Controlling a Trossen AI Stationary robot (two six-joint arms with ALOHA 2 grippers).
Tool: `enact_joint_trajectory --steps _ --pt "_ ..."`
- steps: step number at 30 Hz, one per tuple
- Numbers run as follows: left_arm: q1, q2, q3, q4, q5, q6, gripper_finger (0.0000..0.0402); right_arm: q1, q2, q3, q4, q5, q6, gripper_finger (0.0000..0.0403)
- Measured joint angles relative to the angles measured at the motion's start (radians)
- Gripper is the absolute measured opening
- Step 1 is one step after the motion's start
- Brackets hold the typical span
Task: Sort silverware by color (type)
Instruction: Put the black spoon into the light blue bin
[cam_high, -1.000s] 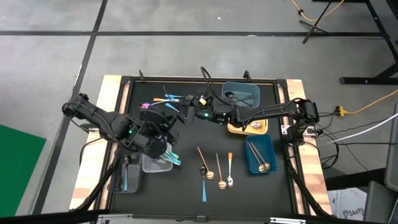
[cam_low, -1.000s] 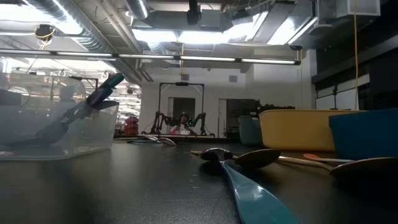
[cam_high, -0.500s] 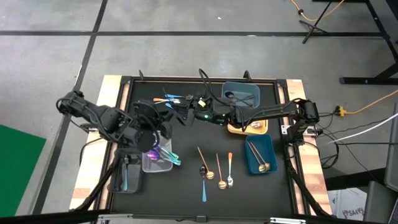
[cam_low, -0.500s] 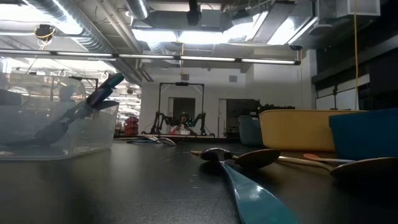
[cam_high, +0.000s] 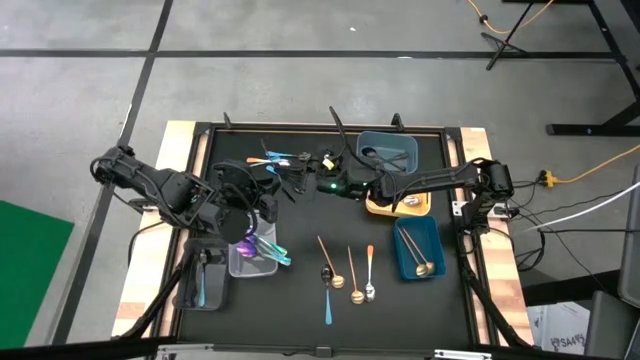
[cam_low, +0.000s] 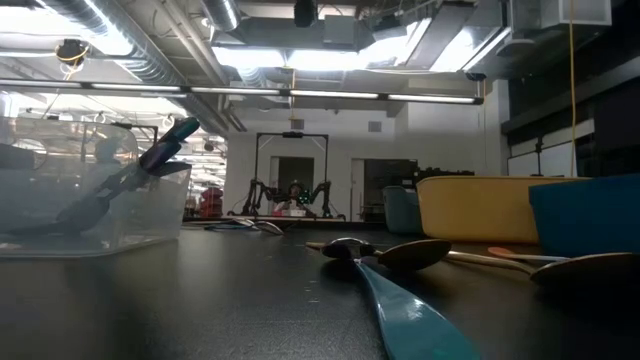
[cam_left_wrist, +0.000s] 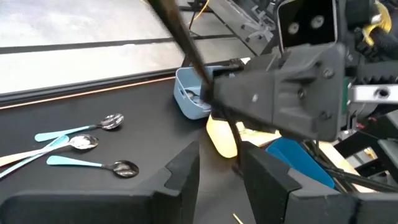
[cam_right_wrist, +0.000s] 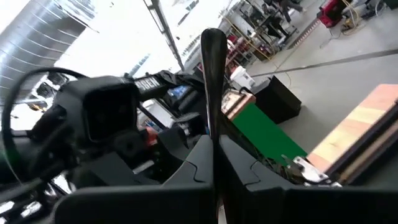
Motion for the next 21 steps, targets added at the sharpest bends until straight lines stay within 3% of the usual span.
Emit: enact_joint_trajectory --steps 21 --pt "0.0 0.003 0.0 0.052 -0.006 0.001 0.011 0.0 0.0 0.0 0.01 0.0 0.002 0.0"
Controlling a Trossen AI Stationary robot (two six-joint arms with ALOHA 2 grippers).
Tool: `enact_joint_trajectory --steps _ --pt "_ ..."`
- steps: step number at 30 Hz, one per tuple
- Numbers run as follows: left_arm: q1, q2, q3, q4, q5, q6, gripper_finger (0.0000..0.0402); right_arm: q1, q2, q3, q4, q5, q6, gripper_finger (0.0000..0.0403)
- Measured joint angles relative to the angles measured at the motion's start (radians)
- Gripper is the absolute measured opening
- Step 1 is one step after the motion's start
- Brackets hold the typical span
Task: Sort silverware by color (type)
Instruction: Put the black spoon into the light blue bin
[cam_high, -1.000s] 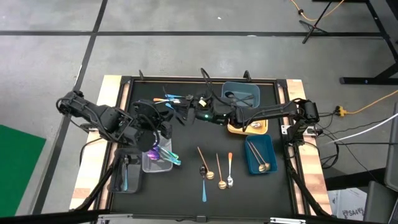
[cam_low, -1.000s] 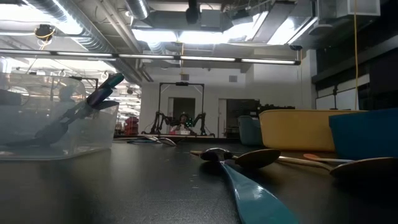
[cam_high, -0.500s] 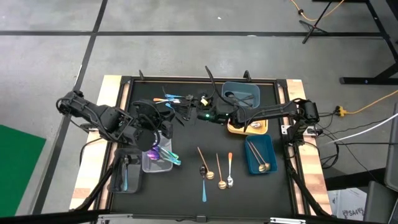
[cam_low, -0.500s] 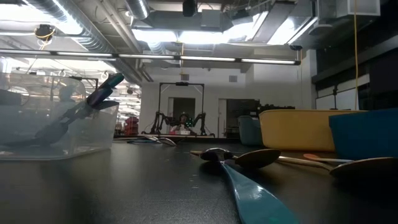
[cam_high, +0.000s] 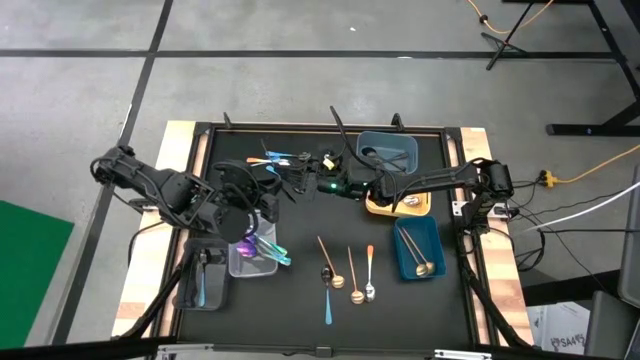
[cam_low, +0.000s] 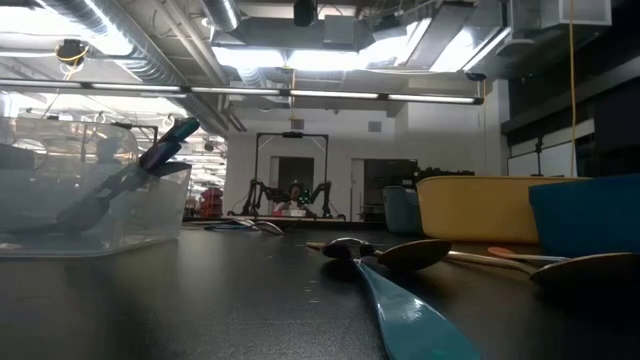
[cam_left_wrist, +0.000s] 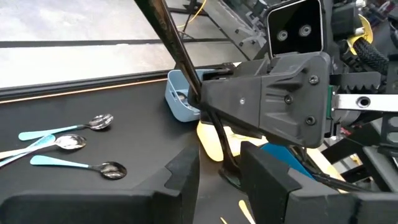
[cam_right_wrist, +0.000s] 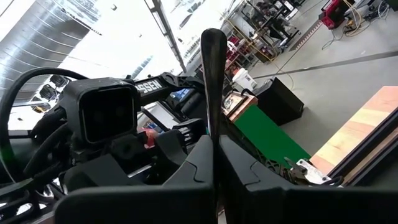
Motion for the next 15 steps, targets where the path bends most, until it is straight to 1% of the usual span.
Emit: enact_joint_trajectory --steps 15 --pt "0.039 0.011 0.0 0.009 0.012 0.001 0.011 0.0 0.0 0.0 0.003 -0.017 0.0 0.0"
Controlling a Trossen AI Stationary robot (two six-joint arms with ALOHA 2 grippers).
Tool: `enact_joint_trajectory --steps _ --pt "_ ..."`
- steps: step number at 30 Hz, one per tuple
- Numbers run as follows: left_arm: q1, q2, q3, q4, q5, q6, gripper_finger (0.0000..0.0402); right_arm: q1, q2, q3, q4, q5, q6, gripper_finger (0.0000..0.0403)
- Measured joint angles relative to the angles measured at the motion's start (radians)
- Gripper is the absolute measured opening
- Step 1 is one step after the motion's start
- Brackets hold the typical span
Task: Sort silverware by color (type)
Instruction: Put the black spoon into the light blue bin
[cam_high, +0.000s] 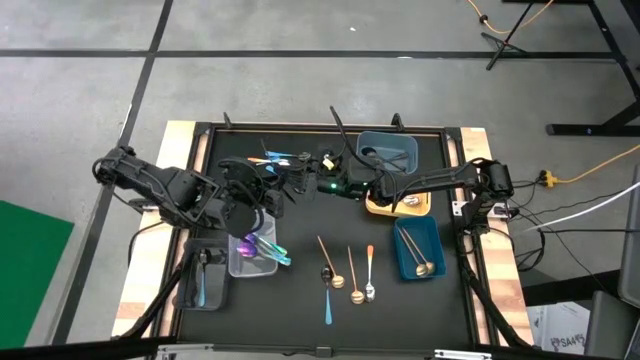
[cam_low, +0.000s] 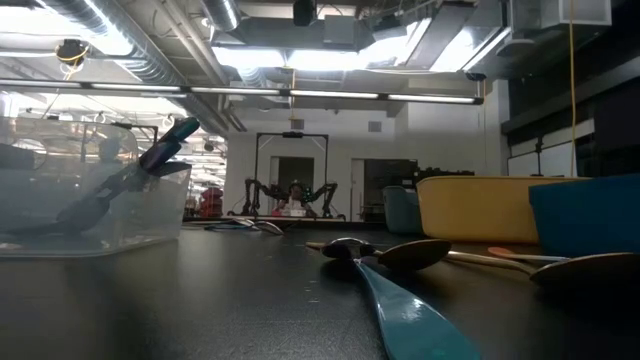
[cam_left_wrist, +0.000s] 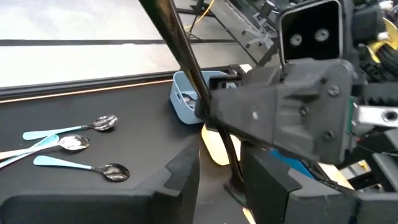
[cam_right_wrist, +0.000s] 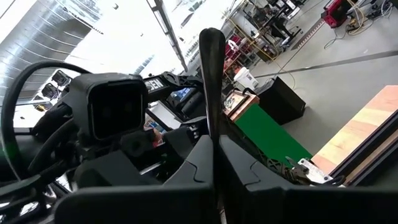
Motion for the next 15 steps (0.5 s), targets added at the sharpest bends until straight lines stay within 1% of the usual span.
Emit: enact_joint_trajectory --steps 2,7,12,15 --pt "0.003 0.0 0.0 0.0 0.014 0.0 0.011 0.0 0.0 0.0 0.003 -0.001 0.0 0.0" --pt "0.028 0.0 0.0 0.001 0.089 -0.001 0.011 0.0 0.0 0.0 0.016 -0.016 0.0 0.0" --pt "0.041 0.0 0.0 0.0 0.089 0.004 0.011 0.0 0.0 0.0 0.023 -0.019 0.0 0.0" --pt "0.041 0.0 0.0 0.0 0.084 0.024 0.0102 0.0 0.0 0.0 0.023 -0.019 0.0 0.0"
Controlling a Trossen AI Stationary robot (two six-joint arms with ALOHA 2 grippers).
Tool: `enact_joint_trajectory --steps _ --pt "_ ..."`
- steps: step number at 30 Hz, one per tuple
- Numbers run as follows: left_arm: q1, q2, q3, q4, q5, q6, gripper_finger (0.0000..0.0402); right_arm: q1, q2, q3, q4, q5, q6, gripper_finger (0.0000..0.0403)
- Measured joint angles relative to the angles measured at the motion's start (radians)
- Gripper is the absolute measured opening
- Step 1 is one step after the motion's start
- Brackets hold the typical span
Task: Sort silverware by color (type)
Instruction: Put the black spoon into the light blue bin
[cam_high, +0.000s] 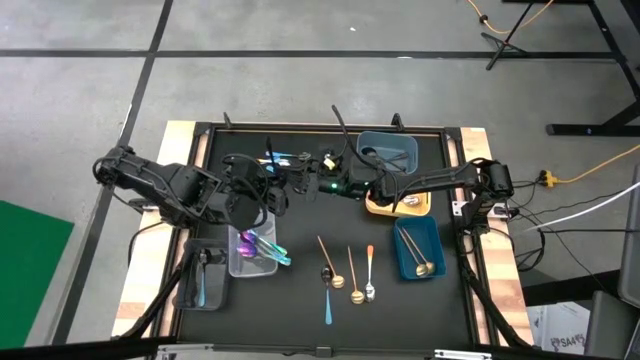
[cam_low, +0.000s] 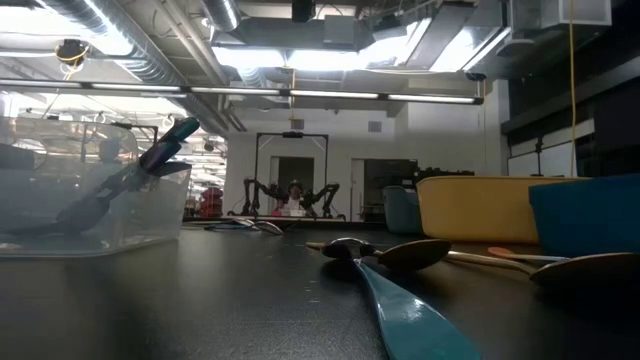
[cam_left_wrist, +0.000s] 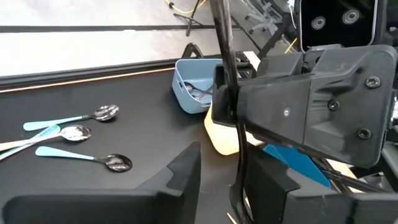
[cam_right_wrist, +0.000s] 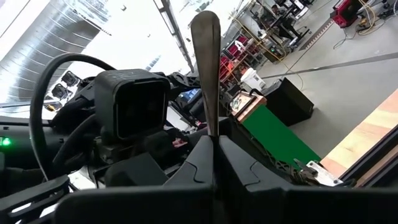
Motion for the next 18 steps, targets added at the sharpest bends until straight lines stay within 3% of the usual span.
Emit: enact_joint_trajectory --steps 11,18 --pt "0.0 0.0 0.0 0.0 -0.001 0.004 0.0012 -0.001 0.0 0.0 -0.005 0.0 0.0 0.0" --pt "0.0 0.0 0.0 -0.002 0.015 0.026 0.0001 -0.001 0.0 0.0 -0.006 -0.003 0.0 0.0001"
